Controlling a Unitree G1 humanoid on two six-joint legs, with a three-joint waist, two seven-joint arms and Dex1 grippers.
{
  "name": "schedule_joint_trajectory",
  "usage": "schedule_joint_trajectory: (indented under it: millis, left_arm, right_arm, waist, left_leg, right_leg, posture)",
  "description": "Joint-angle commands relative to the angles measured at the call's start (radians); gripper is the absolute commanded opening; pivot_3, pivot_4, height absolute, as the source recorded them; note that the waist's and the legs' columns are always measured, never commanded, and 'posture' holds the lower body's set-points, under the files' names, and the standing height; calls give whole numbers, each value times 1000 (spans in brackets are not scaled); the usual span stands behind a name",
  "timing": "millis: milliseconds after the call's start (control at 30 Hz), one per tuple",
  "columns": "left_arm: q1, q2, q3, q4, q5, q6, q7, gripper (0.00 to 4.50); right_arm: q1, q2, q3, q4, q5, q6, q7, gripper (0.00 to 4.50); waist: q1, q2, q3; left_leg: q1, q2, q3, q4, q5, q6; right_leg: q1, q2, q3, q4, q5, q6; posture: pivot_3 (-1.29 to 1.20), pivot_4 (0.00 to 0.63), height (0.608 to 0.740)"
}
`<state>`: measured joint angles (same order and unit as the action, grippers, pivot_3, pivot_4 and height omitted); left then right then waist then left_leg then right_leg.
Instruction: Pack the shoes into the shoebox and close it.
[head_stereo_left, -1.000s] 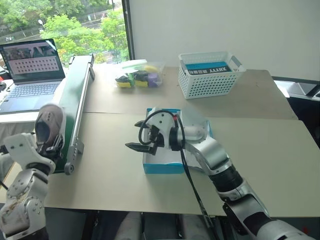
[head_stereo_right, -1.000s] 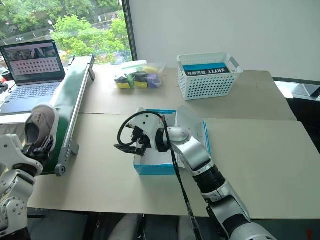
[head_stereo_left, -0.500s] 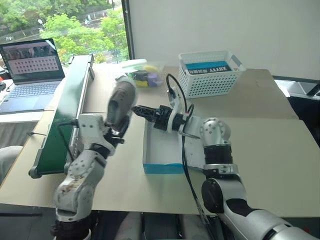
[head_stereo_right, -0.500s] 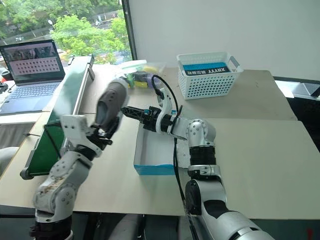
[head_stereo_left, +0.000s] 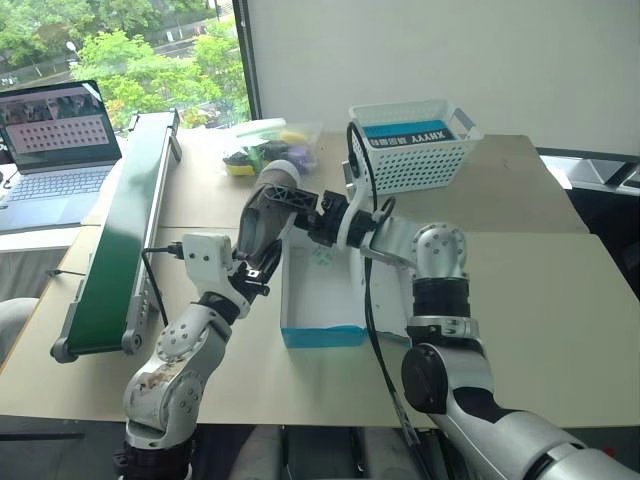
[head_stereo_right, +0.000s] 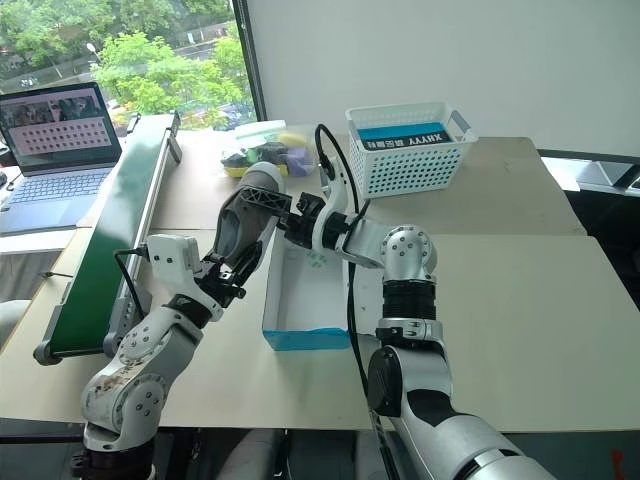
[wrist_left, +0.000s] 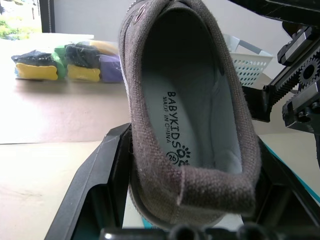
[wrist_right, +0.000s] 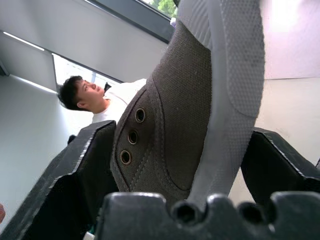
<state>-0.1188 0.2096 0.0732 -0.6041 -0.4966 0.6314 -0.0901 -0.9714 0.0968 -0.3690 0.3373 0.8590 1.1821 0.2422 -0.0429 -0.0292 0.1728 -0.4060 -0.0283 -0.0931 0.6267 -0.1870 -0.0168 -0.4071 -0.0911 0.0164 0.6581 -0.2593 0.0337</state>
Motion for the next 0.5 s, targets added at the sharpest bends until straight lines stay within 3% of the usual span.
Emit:
schedule_joint_trajectory:
  millis: [33, 233, 300, 500]
  left_arm:
    - [-11, 0, -4, -32, -6, 5, -5, 2608]
    - [-8, -3, -6, -32, -1, 5, -3, 2608]
    - [-8, -2, -7, -31, 0, 5, -5, 2608]
    - [-5, 17, -25, -28, 27, 1, -15, 2608]
  right_arm:
    - [-12, 72, 25, -73, 60, -16, 16, 2829]
    - [-8, 72, 36, -81, 64, -21, 22, 863]
    - [-8, 70, 44, -82, 60, -27, 28, 467]
    - [-1, 72, 51, -107, 83, -30, 46, 412]
  waist:
    - [0, 0, 0]
    - [0, 0, 0]
    - [0, 0, 0]
    - [0, 0, 0]
  left_leg:
    - [0, 0, 0, 0, 0, 0]
    - [0, 0, 0, 0, 0, 0]
    - [0, 0, 0, 0, 0, 0]
    - [0, 0, 0, 0, 0, 0]
  right_leg:
    - [0, 0, 0, 0, 0, 0]
    - [0, 0, 0, 0, 0, 0]
    - [0, 0, 0, 0, 0, 0]
    - [0, 0, 0, 0, 0, 0]
  posture:
    - [0, 150, 733]
    - [0, 150, 733]
    - [0, 150, 733]
    - [0, 150, 733]
